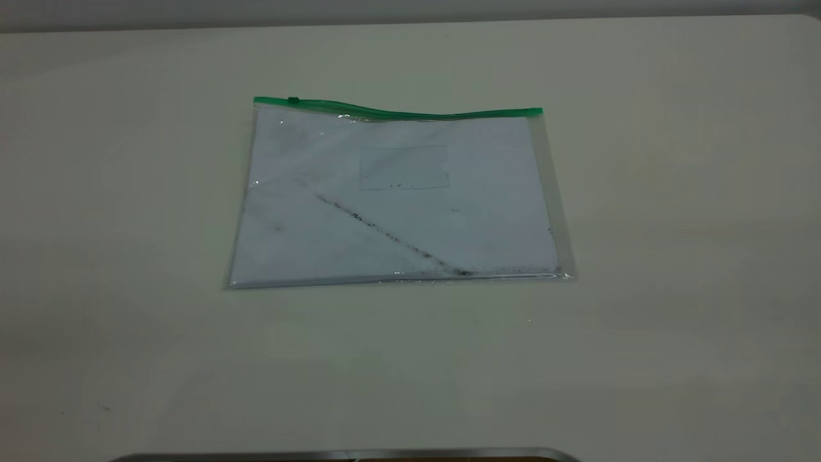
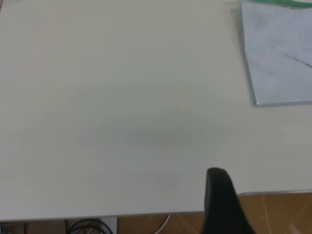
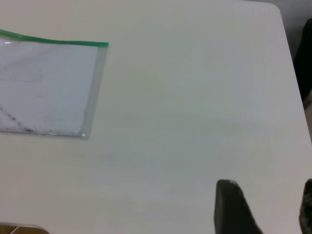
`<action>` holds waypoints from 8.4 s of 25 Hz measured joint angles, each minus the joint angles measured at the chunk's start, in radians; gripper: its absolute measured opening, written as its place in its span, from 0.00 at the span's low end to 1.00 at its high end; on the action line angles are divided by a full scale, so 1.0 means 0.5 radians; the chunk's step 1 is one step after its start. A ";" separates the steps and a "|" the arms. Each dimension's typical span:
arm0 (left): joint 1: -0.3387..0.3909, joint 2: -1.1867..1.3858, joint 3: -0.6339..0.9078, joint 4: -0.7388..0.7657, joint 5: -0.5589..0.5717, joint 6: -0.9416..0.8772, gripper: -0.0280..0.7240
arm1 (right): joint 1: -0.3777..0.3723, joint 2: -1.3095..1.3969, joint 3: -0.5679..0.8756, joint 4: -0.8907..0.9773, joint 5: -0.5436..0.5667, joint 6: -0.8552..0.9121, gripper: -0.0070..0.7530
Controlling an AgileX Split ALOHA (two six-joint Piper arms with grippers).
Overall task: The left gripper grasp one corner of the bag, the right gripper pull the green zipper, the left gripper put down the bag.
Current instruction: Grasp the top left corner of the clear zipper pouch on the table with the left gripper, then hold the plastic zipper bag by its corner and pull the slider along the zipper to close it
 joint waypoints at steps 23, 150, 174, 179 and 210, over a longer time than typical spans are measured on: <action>0.000 0.097 -0.063 0.000 0.028 -0.118 0.70 | 0.000 0.092 -0.002 0.316 -0.038 -0.007 0.50; -0.302 5.413 -2.692 -2.141 -0.166 3.752 0.12 | 0.505 5.610 -3.258 2.405 0.015 -2.331 0.58; -0.302 5.413 -2.692 -2.141 -0.195 3.602 0.12 | 0.518 5.610 -3.258 2.405 -0.046 -2.199 0.30; -0.302 5.413 -2.692 -2.141 -0.195 3.602 0.12 | 0.518 5.610 -3.258 2.387 -0.047 -2.199 0.29; -0.148 5.418 -2.692 -2.379 -0.072 3.638 0.12 | 0.472 5.608 -3.272 2.229 -0.072 -2.201 0.06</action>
